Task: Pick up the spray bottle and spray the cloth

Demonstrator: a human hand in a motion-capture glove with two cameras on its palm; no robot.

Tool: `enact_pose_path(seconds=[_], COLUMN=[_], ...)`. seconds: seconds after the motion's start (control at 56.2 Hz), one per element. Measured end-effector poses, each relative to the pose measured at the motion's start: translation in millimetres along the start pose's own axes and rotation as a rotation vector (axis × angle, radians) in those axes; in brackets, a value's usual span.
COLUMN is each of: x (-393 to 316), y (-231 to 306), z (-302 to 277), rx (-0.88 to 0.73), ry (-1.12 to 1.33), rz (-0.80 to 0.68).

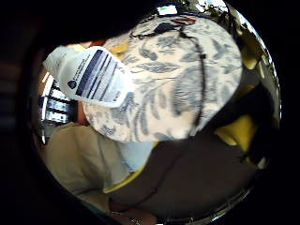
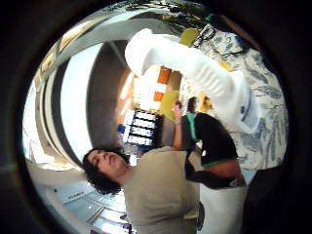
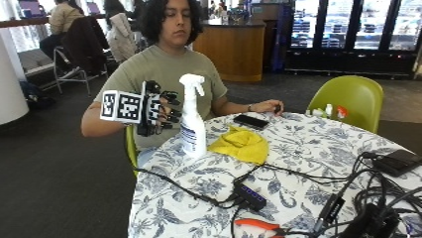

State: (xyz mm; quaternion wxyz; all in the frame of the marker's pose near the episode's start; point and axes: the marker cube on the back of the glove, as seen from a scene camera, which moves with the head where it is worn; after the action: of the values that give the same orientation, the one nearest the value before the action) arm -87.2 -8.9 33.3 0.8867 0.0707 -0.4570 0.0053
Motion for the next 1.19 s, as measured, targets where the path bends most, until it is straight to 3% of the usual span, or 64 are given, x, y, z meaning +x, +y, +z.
enact_pose_path(seconds=[0.124, 0.302, 0.604, 0.764, 1.191], x=[-1, 3, 4, -2, -14], y=[-11, -34, -30, -4, 50], z=[16, 24, 31, 24, 21], rx=[0.191, 0.453, 0.346, 0.225, 0.058], ry=[-0.184, -0.187, -0.193, -0.055, 0.061], rz=[0.018, -0.025, -0.045, 0.088, 0.155])
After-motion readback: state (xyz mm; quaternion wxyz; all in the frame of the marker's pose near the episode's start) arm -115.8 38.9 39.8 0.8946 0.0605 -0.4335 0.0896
